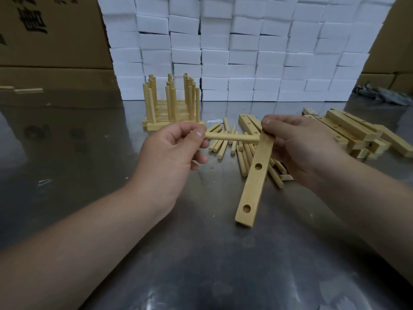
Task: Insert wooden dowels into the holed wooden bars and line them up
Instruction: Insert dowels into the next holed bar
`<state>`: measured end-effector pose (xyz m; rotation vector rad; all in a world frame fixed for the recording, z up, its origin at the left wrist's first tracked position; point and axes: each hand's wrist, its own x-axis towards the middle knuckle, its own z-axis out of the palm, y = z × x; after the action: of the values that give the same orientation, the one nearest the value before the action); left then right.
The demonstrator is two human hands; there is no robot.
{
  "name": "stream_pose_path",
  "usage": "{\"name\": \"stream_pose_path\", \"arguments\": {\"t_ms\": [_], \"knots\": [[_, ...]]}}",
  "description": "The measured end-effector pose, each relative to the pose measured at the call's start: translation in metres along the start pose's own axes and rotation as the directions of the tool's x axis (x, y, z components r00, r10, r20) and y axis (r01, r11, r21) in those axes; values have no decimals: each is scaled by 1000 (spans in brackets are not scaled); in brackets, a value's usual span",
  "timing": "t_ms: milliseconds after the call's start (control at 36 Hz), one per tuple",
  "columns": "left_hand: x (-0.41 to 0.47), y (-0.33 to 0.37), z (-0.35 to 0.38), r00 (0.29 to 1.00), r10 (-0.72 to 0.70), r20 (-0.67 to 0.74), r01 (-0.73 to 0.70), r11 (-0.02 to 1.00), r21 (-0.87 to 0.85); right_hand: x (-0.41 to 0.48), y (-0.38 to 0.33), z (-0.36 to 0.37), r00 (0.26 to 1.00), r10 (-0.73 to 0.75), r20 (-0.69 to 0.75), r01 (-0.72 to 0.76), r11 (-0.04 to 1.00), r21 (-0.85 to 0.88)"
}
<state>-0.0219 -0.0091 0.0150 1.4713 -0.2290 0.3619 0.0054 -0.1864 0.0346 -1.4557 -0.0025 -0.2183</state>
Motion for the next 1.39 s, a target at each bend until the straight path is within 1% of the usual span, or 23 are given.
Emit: {"name": "stream_pose_path", "arguments": {"t_ms": [139,222,333,417,500,583,639,778,833,1028,1111,1222,1389], "knots": [[-3,1,3,999,35,34,-36,999,26,-3,-2,4,993,76,96,-90,985,148],[-4,2,4,997,72,26,-74,995,66,-5,-2,7,982,139,130,-164,965,207],[-4,1,4,990,137,-16,-134,983,127,-13,-4,9,955,249,160,-283,926,249],[-3,0,4,987,156,-37,-148,977,152,-15,-6,10,941,288,178,-326,912,248],[-3,-1,4,984,171,-52,-159,969,187,-14,-3,12,942,285,177,-326,900,289],[-2,-2,4,980,185,-73,-166,962,218,-14,1,13,943,304,140,-328,920,213],[-1,-2,3,976,194,-97,-167,958,232,-14,3,13,945,292,149,-317,929,189],[4,-2,-1,975,183,-129,-147,957,250,-19,-3,15,938,251,237,-319,894,314],[4,-1,-2,974,183,-133,-144,956,256,-22,-7,16,937,228,265,-309,894,324],[2,6,-5,965,215,-150,-181,960,213,-13,-1,12,949,239,206,-279,940,195],[0,6,-3,971,204,-124,-171,958,231,-12,0,10,948,222,228,-275,933,232],[1,6,-3,973,181,-146,-141,957,253,-13,1,11,949,169,267,-226,953,200],[1,7,-3,976,166,-139,-128,960,249,-13,4,10,937,150,315,-223,952,210]]}}
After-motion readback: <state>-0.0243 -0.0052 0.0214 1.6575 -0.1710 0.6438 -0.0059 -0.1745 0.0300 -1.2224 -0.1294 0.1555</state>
